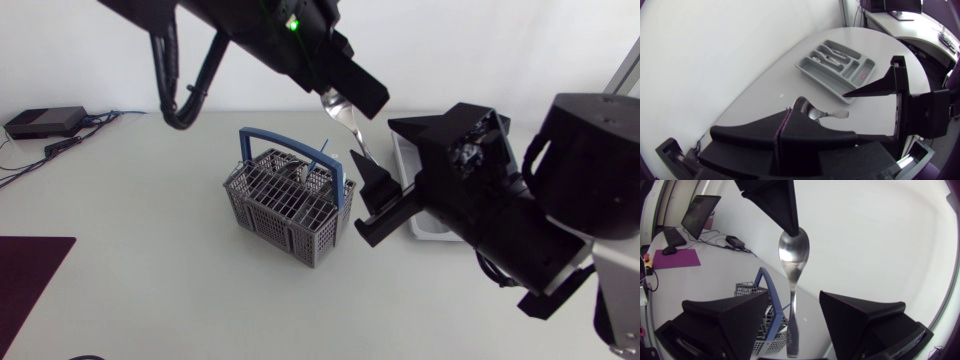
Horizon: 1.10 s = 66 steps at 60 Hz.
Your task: Unload the cutlery basket into the drawer organizer.
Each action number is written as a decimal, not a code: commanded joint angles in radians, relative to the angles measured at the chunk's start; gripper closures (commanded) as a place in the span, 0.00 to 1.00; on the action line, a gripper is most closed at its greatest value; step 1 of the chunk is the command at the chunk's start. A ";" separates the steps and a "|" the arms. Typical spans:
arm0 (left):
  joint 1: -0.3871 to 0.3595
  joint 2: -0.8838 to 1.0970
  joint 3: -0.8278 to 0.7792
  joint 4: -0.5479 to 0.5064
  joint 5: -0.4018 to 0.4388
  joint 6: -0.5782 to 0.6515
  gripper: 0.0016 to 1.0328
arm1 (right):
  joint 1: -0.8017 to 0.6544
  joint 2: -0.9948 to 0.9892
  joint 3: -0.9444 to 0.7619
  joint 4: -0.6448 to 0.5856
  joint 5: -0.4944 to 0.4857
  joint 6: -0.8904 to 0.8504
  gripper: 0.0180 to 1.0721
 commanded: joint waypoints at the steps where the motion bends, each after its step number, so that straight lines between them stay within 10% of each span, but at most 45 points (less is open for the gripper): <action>1: -0.012 -0.037 -0.035 0.030 0.009 -0.032 0.93 | 0.005 0.029 0.015 0.042 0.016 -0.029 0.30; 34: -0.027 -0.125 -0.139 0.074 0.061 -0.032 0.93 | -0.009 0.095 -0.018 0.117 0.016 -0.035 0.41; 66: -0.035 -0.122 -0.162 0.116 0.061 -0.027 0.93 | -0.010 0.118 -0.025 0.106 0.016 -0.043 0.90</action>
